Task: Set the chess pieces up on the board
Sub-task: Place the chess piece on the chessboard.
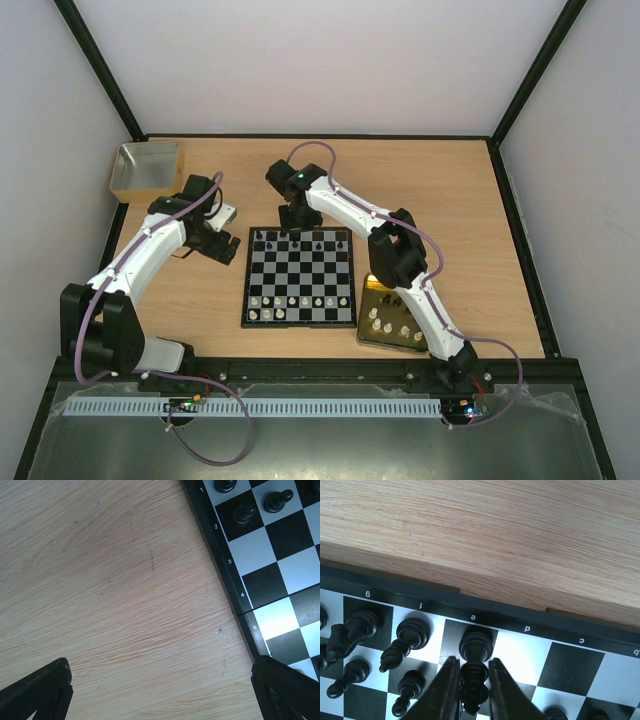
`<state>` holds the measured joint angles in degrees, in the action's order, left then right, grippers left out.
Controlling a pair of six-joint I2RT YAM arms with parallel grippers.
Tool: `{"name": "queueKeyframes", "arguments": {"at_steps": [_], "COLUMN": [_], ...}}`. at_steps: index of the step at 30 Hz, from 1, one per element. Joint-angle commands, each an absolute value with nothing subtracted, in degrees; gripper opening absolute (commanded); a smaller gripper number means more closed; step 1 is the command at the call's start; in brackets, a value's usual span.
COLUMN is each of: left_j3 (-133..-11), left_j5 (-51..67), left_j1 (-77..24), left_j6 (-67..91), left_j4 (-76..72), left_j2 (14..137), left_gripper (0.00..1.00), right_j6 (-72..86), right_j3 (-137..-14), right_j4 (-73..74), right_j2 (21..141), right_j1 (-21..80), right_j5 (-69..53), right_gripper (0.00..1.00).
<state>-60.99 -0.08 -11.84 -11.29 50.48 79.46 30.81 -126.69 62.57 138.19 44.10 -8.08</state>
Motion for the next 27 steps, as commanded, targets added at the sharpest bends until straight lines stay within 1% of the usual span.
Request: {"name": "queueKeyframes", "arguments": {"at_steps": [1,6,16,18,24,27], "left_j3": [-60.58,-60.44,-60.34,-60.38,-60.29,-60.08], "left_j5": [-0.35,-0.44,-0.53,-0.53,-0.44,-0.44], "left_j1": [-12.35,-12.48,-12.57,-12.57,-12.56,-12.57], "left_j6": [-10.74,-10.72,-10.79,-10.77,-10.72,-10.72], "left_j4": [50.79,50.62,50.6,50.6,50.51,50.35], "left_j2": [78.95,79.06,78.72,78.62,78.42,78.53], "left_gripper": [0.97,0.97,0.97,0.97,0.98,0.97], "right_j6": [30.47,30.52,30.41,30.41,30.49,30.43], "right_j3": [-127.88,-127.63,-126.88,-126.66,-126.64,-126.73], "right_j4": [63.63,63.51,63.46,63.49,63.5,63.36], "right_j2": [138.87,138.6,138.04,137.87,137.47,137.55], "right_j1": [43.82,43.85,44.09,44.06,44.11,44.08], "right_j5": [-8.37,-9.54,-10.57,-10.26,-9.43,-9.07], "right_gripper": [0.17,0.09,0.09,0.11,0.29,0.31]}}
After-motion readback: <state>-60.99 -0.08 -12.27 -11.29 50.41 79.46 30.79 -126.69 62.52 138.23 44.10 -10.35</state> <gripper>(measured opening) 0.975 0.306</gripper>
